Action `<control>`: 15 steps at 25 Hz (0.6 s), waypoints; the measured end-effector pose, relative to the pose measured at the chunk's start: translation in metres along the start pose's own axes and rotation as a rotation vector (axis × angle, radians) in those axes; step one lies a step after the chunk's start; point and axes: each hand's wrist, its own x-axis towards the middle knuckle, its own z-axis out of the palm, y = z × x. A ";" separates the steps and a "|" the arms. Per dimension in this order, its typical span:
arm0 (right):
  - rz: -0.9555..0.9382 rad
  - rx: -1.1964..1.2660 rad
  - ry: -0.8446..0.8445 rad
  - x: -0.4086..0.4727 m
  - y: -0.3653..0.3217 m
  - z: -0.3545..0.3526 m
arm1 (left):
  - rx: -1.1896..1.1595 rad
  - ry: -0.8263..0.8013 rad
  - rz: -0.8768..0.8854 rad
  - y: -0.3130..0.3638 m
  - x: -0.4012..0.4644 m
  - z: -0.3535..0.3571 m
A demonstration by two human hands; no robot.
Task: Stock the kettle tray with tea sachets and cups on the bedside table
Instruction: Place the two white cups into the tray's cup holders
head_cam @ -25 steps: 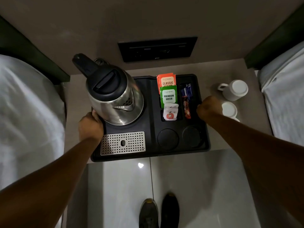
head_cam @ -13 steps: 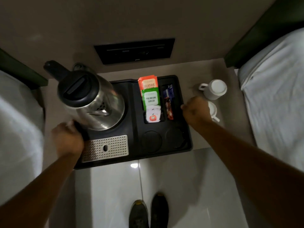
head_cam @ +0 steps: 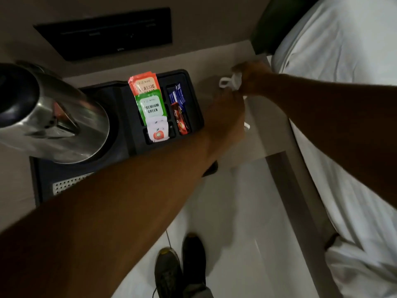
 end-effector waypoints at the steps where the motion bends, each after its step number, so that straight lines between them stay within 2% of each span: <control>1: 0.007 0.024 0.017 0.004 0.004 0.003 | 0.044 -0.030 0.053 -0.001 0.007 0.006; 3: 0.037 0.070 0.038 0.006 0.009 0.010 | 0.022 -0.079 0.102 -0.008 0.014 0.013; 5: 0.071 0.105 0.073 0.000 0.012 0.007 | -0.114 -0.116 0.101 -0.015 0.012 0.001; 7: 0.105 0.188 0.202 -0.022 0.012 -0.001 | -0.247 -0.071 0.067 -0.030 -0.007 -0.017; 9: 0.051 0.265 0.313 -0.064 0.002 -0.007 | -0.286 0.008 0.024 -0.058 -0.048 -0.033; 10: -0.007 0.299 0.293 -0.089 -0.010 -0.003 | -0.281 0.017 -0.009 -0.076 -0.075 -0.037; 12: -0.084 0.338 0.143 -0.135 -0.042 0.014 | -0.273 -0.040 -0.123 -0.110 -0.128 -0.039; 15: -0.074 0.280 0.015 -0.169 -0.093 0.055 | -0.234 -0.179 -0.277 -0.136 -0.164 -0.025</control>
